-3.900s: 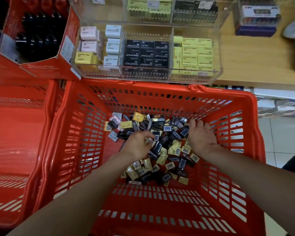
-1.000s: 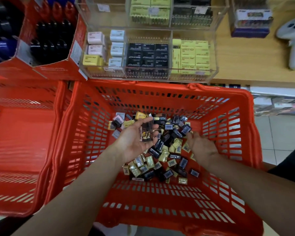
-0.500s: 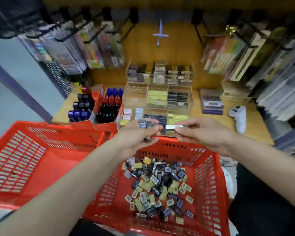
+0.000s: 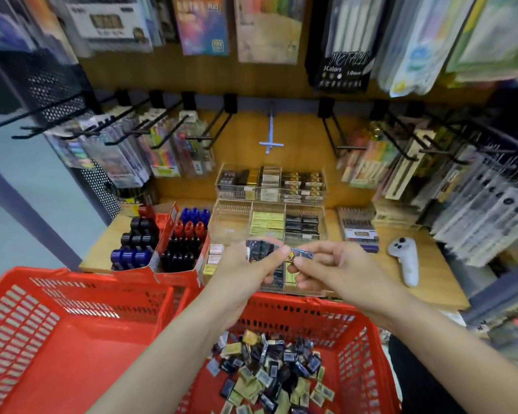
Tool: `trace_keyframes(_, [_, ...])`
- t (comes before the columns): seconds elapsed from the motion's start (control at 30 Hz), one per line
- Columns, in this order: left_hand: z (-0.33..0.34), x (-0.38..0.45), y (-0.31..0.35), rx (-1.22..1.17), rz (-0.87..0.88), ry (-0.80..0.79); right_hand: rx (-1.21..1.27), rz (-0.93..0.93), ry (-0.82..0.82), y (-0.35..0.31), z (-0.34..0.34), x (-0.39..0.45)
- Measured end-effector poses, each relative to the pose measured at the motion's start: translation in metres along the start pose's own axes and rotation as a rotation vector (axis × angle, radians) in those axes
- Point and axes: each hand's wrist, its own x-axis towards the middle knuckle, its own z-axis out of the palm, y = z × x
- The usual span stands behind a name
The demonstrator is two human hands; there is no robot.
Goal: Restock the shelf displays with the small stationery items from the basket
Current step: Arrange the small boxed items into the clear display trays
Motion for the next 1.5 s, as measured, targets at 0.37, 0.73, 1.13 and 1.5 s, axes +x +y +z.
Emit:
trace_keyframes(0.37, [0.015, 0.028, 0.013, -0.193, -0.121, 0.010, 0.187, -0.045, 0.238, 0.001, 0.003, 0.022])
trace_keyframes(0.73, [0.026, 0.056, 0.013, -0.343, -0.211, 0.130, -0.301, -0.296, 0.419, 0.003, -0.021, 0.042])
trace_keyframes(1.13, [-0.008, 0.145, 0.002, -0.716, -0.423, 0.150, -0.886, -0.224, 0.542, -0.003, -0.072, 0.223])
trace_keyframes(1.5, [-0.014, 0.172, -0.014, -0.765, -0.527, 0.249, -0.864, -0.008, 0.448, 0.000, -0.068, 0.283])
